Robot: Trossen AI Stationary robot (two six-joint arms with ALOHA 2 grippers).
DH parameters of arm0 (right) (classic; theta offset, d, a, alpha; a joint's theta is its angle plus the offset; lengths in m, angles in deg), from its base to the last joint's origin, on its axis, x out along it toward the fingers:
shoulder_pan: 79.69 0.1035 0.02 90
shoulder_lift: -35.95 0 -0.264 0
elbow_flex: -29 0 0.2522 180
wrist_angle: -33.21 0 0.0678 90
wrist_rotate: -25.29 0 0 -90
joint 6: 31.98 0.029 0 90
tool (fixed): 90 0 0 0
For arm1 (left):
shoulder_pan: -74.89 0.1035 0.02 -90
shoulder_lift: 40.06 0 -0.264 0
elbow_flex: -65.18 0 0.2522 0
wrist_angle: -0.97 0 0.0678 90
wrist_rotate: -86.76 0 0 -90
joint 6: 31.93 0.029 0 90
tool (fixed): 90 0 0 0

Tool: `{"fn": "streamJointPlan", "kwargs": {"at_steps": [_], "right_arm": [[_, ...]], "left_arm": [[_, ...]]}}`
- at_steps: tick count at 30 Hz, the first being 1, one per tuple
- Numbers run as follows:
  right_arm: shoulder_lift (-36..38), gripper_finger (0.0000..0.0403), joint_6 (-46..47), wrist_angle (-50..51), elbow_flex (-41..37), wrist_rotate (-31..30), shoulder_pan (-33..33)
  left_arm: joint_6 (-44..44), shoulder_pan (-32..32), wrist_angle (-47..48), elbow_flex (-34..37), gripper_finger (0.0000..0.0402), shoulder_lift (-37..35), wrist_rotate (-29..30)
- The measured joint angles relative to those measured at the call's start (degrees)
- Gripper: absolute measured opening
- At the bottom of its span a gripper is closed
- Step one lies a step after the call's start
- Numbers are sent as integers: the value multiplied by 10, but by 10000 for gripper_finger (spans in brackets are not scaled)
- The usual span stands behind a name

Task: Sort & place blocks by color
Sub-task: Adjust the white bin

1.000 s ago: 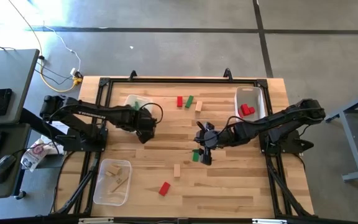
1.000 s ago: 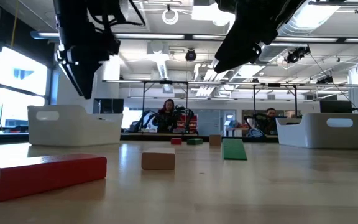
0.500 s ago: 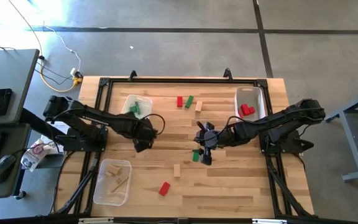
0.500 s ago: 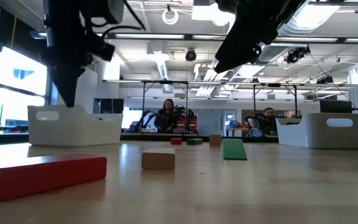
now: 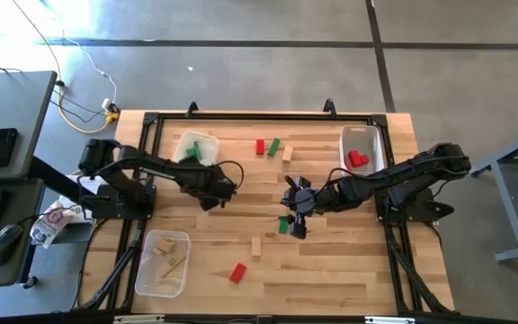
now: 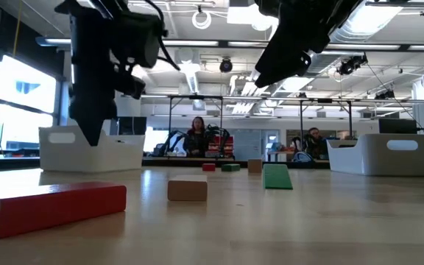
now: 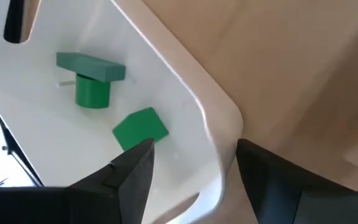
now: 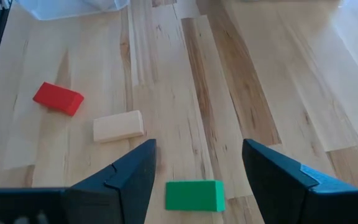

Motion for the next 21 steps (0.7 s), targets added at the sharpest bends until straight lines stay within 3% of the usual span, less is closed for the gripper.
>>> {"fn": "streamJointPlan", "kwargs": {"at_steps": [7,21], "right_arm": [[0,226,0,2,0,0,0],[0,226,0,9,0,0,0]], "left_arm": [[8,44,-22,0,214,24,56],[86,156,-78,0,214,21,76]]}}
